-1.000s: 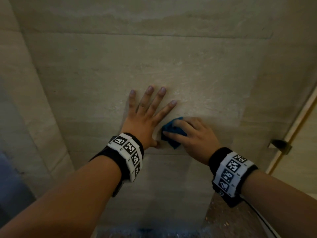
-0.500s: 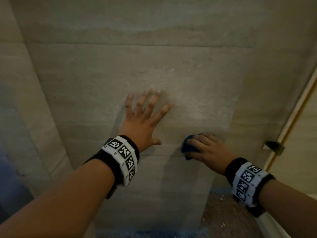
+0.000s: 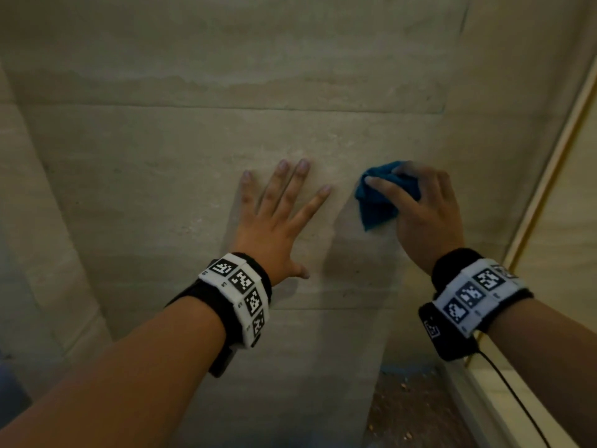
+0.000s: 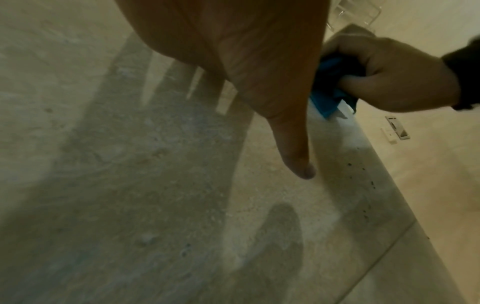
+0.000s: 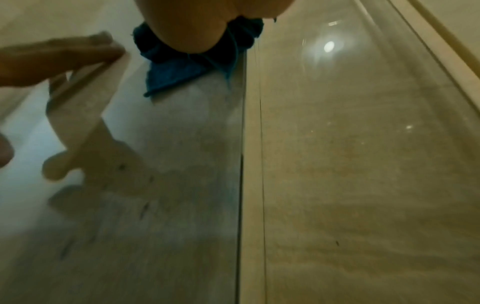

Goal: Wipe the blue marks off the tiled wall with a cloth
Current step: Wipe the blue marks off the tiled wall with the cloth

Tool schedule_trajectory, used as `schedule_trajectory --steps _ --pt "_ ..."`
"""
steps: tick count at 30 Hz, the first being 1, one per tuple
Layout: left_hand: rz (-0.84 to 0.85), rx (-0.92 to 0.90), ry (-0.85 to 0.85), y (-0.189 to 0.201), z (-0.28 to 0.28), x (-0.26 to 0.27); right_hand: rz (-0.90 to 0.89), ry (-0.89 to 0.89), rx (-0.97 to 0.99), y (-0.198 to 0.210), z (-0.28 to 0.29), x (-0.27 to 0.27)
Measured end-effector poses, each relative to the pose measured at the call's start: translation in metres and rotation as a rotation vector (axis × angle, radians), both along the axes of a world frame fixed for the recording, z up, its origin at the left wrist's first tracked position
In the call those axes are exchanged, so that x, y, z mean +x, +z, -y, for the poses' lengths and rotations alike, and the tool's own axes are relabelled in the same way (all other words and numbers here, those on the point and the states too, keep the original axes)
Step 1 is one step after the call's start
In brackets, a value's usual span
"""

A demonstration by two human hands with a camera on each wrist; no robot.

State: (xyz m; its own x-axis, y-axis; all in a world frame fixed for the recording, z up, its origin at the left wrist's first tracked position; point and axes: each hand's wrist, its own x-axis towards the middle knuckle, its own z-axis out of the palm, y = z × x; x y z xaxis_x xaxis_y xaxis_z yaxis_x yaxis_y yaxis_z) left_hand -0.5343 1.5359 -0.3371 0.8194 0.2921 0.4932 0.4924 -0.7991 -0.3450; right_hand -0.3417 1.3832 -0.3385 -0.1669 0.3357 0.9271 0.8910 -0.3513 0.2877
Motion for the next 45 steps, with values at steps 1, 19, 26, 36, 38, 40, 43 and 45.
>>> schedule_trajectory --steps 1,19,26,36,38,40,43,45 --pt "0.001 -0.011 0.0 0.001 0.001 0.0 -0.004 -0.004 0.004 -0.007 0.0 0.001" --pt "0.026 -0.002 -0.047 -0.014 0.002 0.001 -0.168 -0.038 0.006 -0.044 0.009 -0.002" --pt "-0.117 0.012 0.005 -0.03 -0.001 -0.005 -0.202 -0.03 0.029 -0.066 0.007 -0.004" --pt "-0.131 -0.038 0.029 -0.031 0.001 0.0 -0.146 0.008 -0.116 -0.088 0.009 -0.008" --pt "-0.131 -0.043 0.034 -0.032 0.0 0.001 -0.165 0.011 -0.032 -0.067 0.008 -0.006" --pt "-0.131 -0.045 0.035 -0.032 0.0 0.001 -0.2 -0.011 0.03 -0.05 0.007 -0.001" --pt "-0.118 -0.04 0.024 -0.033 0.0 0.002 -0.213 -0.022 0.064 -0.046 0.006 0.002" --pt "-0.108 -0.038 0.022 -0.035 -0.002 0.002 -0.219 -0.004 0.053 -0.058 0.008 0.001"
